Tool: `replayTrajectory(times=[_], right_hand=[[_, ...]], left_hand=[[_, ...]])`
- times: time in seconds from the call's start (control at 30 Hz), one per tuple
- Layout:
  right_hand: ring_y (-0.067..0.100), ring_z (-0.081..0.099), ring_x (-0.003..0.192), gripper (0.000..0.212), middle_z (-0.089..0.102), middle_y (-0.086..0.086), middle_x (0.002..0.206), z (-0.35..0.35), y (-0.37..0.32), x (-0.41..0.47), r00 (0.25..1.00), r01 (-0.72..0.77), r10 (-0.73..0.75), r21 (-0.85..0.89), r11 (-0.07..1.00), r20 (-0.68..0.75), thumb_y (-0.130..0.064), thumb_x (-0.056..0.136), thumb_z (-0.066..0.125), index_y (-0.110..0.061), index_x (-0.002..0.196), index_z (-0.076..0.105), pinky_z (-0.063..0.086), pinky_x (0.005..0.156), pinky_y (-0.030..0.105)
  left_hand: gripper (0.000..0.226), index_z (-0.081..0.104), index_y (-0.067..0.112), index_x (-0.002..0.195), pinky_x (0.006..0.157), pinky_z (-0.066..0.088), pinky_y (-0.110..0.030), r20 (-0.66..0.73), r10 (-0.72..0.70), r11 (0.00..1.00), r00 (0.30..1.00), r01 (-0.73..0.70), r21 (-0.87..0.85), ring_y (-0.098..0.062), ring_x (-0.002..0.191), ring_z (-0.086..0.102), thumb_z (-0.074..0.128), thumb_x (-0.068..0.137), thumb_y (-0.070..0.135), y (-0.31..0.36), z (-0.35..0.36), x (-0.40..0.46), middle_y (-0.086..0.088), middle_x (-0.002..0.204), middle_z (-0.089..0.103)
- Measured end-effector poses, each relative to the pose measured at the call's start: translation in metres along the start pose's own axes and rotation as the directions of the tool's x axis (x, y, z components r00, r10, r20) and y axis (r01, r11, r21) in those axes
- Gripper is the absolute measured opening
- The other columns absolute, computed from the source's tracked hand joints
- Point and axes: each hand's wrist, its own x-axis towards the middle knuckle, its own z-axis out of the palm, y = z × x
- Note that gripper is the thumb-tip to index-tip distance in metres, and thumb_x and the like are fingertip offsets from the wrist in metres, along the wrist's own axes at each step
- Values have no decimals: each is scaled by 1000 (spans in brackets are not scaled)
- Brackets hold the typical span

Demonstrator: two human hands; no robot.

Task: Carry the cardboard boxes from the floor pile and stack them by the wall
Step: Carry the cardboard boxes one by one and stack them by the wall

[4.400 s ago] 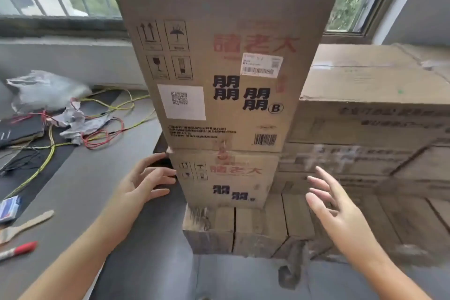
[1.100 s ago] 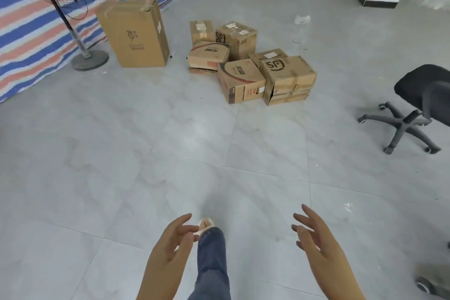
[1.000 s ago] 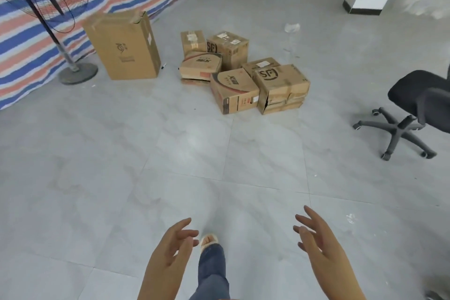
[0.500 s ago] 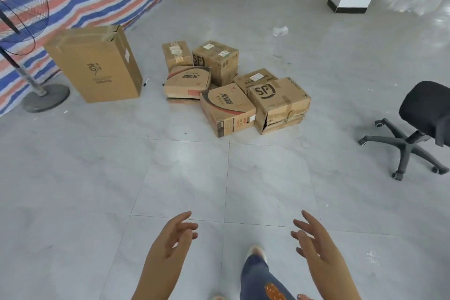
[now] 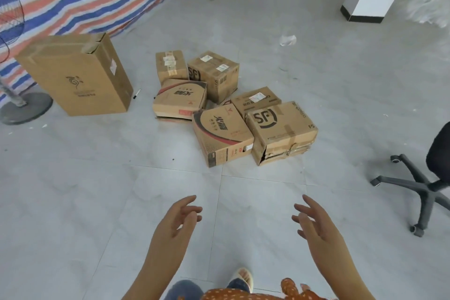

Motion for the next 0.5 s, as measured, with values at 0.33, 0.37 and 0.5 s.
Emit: replayTrajectory(times=[0.33, 0.37, 0.5], right_hand=[[3, 66, 98, 37, 63, -18, 116, 30, -21, 116, 995, -98, 97, 37, 994, 30, -17, 96, 51, -41, 125, 48, 51, 93, 37], [3, 66, 98, 37, 63, -18, 116, 34, -24, 130, 994, -105, 104, 34, 994, 28, -17, 96, 52, -40, 125, 48, 51, 92, 37], [6, 64, 101, 39, 61, -18, 116, 48, -39, 193, 995, -105, 105, 10, 994, 0, -18, 97, 51, -35, 132, 48, 51, 93, 40]], left_hand=[[29, 60, 31, 106, 88, 51, -34, 34, -57, 992, 998, 53, 113, -8, 90, 68, 51, 94, 7, 27, 21, 129, 11, 91, 72], [29, 60, 32, 106, 87, 51, -34, 29, -67, 992, 997, 63, 110, -6, 88, 68, 51, 94, 7, 28, 21, 144, 11, 91, 72], [27, 58, 35, 105, 86, 51, -31, 47, -92, 990, 995, 87, 111, -10, 90, 68, 51, 95, 11, 29, 25, 215, 9, 97, 70]])
